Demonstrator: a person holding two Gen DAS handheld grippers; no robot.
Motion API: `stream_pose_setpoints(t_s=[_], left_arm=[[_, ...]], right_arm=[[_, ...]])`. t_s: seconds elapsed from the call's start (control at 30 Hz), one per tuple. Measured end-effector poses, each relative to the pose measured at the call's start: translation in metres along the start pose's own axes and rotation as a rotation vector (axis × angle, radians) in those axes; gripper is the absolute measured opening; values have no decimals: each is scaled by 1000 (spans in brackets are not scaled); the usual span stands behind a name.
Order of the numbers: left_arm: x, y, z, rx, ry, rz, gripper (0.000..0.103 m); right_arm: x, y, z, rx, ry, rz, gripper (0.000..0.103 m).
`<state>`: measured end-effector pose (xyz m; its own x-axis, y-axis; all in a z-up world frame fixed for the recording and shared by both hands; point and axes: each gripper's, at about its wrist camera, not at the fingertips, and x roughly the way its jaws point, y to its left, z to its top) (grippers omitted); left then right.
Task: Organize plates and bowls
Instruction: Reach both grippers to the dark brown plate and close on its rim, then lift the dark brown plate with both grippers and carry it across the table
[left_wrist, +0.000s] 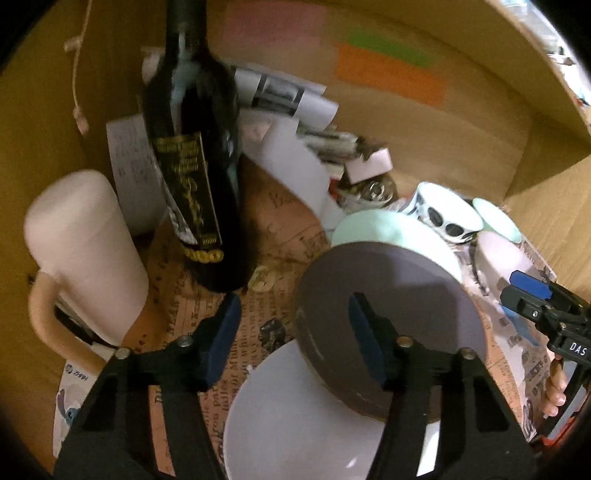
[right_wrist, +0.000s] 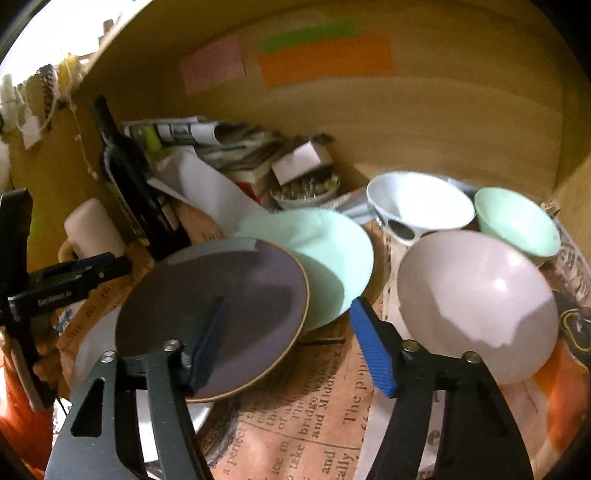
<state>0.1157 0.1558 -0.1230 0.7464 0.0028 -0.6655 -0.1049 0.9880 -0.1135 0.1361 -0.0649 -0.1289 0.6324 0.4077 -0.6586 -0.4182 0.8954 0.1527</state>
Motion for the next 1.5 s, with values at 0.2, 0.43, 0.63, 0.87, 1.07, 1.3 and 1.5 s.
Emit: stream_pose_setpoints(t_s=[0.2, 0.43, 0.63, 0.87, 1.07, 1.3, 1.5], left_arm=[[25, 9, 4, -27, 83, -48, 43], [46, 15, 7, -49, 161, -84, 34], [47, 11, 7, -21, 170, -91, 27], [51, 8, 8, -2, 188, -120, 17], [54, 1, 9, 28, 205, -114, 17], [51, -6, 7, 40, 200, -92, 17], [46, -8, 4, 15, 192, -109, 17]], right_arm=[[14, -4, -2, 21, 41, -14, 58], [24, -10, -3, 73, 93, -3, 49], [34, -4, -6, 74, 134, 37, 40], [39, 2, -9, 70, 157, 77, 25], [38, 3, -10, 80, 154, 82, 25], [31, 4, -9, 75, 130, 64, 25], [19, 3, -7, 79, 86, 55, 25]])
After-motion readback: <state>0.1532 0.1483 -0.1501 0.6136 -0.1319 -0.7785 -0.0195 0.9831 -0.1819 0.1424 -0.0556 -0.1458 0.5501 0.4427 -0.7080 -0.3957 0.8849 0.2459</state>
